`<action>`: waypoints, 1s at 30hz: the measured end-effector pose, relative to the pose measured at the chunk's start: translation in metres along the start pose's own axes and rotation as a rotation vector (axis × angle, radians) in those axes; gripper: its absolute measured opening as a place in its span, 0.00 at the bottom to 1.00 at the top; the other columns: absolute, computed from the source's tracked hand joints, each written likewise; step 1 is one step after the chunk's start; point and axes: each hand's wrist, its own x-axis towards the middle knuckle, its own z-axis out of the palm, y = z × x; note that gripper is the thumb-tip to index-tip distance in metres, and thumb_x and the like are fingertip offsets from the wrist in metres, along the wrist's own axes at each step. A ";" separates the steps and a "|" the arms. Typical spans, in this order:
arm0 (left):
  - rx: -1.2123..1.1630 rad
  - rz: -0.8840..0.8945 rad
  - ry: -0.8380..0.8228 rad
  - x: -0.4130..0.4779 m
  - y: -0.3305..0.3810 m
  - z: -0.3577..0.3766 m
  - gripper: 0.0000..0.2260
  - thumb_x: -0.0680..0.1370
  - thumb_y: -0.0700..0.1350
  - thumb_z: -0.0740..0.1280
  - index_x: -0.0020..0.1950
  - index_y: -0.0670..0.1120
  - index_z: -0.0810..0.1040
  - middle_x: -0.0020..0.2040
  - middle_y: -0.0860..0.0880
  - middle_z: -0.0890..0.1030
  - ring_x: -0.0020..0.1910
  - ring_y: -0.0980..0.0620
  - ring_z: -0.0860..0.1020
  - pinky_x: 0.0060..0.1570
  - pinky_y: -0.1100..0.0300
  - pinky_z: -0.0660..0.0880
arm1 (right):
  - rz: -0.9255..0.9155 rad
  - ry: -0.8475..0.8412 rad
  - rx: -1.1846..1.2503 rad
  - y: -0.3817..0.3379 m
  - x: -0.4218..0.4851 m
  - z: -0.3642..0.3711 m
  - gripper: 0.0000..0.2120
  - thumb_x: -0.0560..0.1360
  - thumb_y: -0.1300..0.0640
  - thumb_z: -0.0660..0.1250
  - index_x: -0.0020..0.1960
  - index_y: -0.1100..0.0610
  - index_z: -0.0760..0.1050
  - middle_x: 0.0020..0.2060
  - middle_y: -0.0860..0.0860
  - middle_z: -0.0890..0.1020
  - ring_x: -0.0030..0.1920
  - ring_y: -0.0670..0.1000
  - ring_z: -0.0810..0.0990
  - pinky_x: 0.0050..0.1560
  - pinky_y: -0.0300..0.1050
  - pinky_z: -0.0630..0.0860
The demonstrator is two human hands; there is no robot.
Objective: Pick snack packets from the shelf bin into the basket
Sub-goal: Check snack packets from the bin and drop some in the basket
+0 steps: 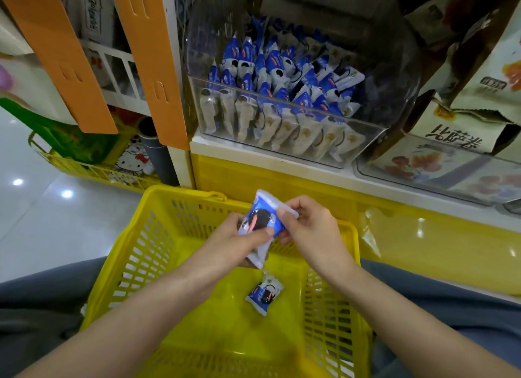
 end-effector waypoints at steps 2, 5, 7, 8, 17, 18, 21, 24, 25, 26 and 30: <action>-0.027 0.071 0.032 -0.001 0.000 0.000 0.13 0.74 0.41 0.68 0.57 0.43 0.71 0.46 0.46 0.81 0.35 0.56 0.81 0.35 0.63 0.79 | 0.194 -0.014 0.287 -0.002 0.004 -0.001 0.08 0.78 0.63 0.61 0.39 0.58 0.69 0.32 0.54 0.79 0.24 0.43 0.78 0.28 0.38 0.78; -0.079 0.184 0.146 0.000 0.003 -0.003 0.09 0.76 0.40 0.66 0.55 0.42 0.72 0.46 0.47 0.80 0.31 0.59 0.80 0.34 0.65 0.78 | 0.343 -0.092 0.471 -0.003 0.004 -0.002 0.07 0.79 0.63 0.59 0.42 0.60 0.67 0.34 0.54 0.79 0.25 0.44 0.80 0.28 0.35 0.78; -0.048 0.234 0.201 0.003 0.004 -0.006 0.04 0.77 0.41 0.64 0.50 0.44 0.73 0.43 0.49 0.80 0.30 0.60 0.79 0.32 0.66 0.77 | 0.379 -0.216 0.390 -0.002 0.001 -0.003 0.06 0.79 0.63 0.60 0.43 0.58 0.68 0.35 0.51 0.80 0.28 0.42 0.81 0.31 0.34 0.78; -0.032 0.245 0.221 0.003 0.006 -0.007 0.01 0.78 0.42 0.63 0.47 0.44 0.73 0.41 0.49 0.79 0.30 0.58 0.79 0.31 0.66 0.77 | 0.381 -0.282 0.332 -0.001 0.000 -0.003 0.06 0.79 0.62 0.60 0.43 0.57 0.68 0.35 0.50 0.80 0.30 0.42 0.81 0.33 0.34 0.78; 0.124 0.303 0.272 0.009 0.005 -0.014 0.11 0.80 0.41 0.58 0.38 0.44 0.69 0.37 0.46 0.77 0.37 0.50 0.78 0.33 0.60 0.78 | 0.270 -0.343 0.036 0.007 -0.003 0.002 0.11 0.77 0.59 0.64 0.58 0.57 0.69 0.46 0.49 0.79 0.41 0.44 0.80 0.42 0.38 0.76; 0.169 0.331 0.280 0.008 0.005 -0.016 0.12 0.80 0.41 0.58 0.37 0.44 0.68 0.37 0.47 0.77 0.38 0.50 0.78 0.34 0.59 0.79 | 0.191 -0.278 -0.096 0.008 -0.003 0.003 0.18 0.76 0.57 0.65 0.63 0.57 0.65 0.54 0.50 0.77 0.49 0.47 0.78 0.49 0.40 0.75; 0.250 0.383 0.307 0.006 0.008 -0.021 0.12 0.80 0.42 0.59 0.35 0.44 0.68 0.34 0.45 0.76 0.40 0.42 0.77 0.41 0.50 0.79 | -0.030 -0.209 -0.249 0.007 -0.003 0.002 0.30 0.74 0.55 0.68 0.71 0.54 0.57 0.68 0.50 0.67 0.67 0.47 0.67 0.58 0.31 0.65; 0.337 0.455 0.280 0.003 0.011 -0.025 0.11 0.79 0.42 0.61 0.36 0.44 0.69 0.38 0.35 0.76 0.42 0.35 0.76 0.44 0.41 0.76 | -0.060 -0.296 -0.118 0.002 -0.003 0.003 0.34 0.72 0.55 0.70 0.72 0.54 0.56 0.68 0.49 0.67 0.65 0.44 0.67 0.56 0.27 0.64; 0.388 0.484 0.267 0.002 0.010 -0.024 0.10 0.78 0.43 0.62 0.37 0.45 0.70 0.37 0.36 0.76 0.41 0.36 0.75 0.43 0.43 0.76 | -0.072 -0.306 -0.090 0.000 -0.003 0.004 0.34 0.72 0.55 0.70 0.72 0.53 0.57 0.66 0.49 0.68 0.63 0.43 0.69 0.59 0.31 0.66; 0.451 0.509 0.252 0.000 0.009 -0.023 0.10 0.78 0.43 0.62 0.37 0.45 0.72 0.36 0.38 0.76 0.39 0.38 0.75 0.41 0.48 0.75 | -0.090 -0.303 -0.063 -0.001 -0.003 0.004 0.33 0.72 0.55 0.70 0.72 0.53 0.57 0.64 0.48 0.70 0.61 0.44 0.71 0.60 0.35 0.68; 0.324 0.419 0.164 -0.004 0.008 -0.014 0.10 0.78 0.41 0.62 0.38 0.43 0.74 0.34 0.40 0.76 0.37 0.40 0.74 0.42 0.50 0.76 | -0.113 -0.229 0.008 -0.007 -0.004 0.003 0.16 0.74 0.57 0.68 0.61 0.53 0.70 0.51 0.50 0.80 0.50 0.49 0.80 0.55 0.49 0.76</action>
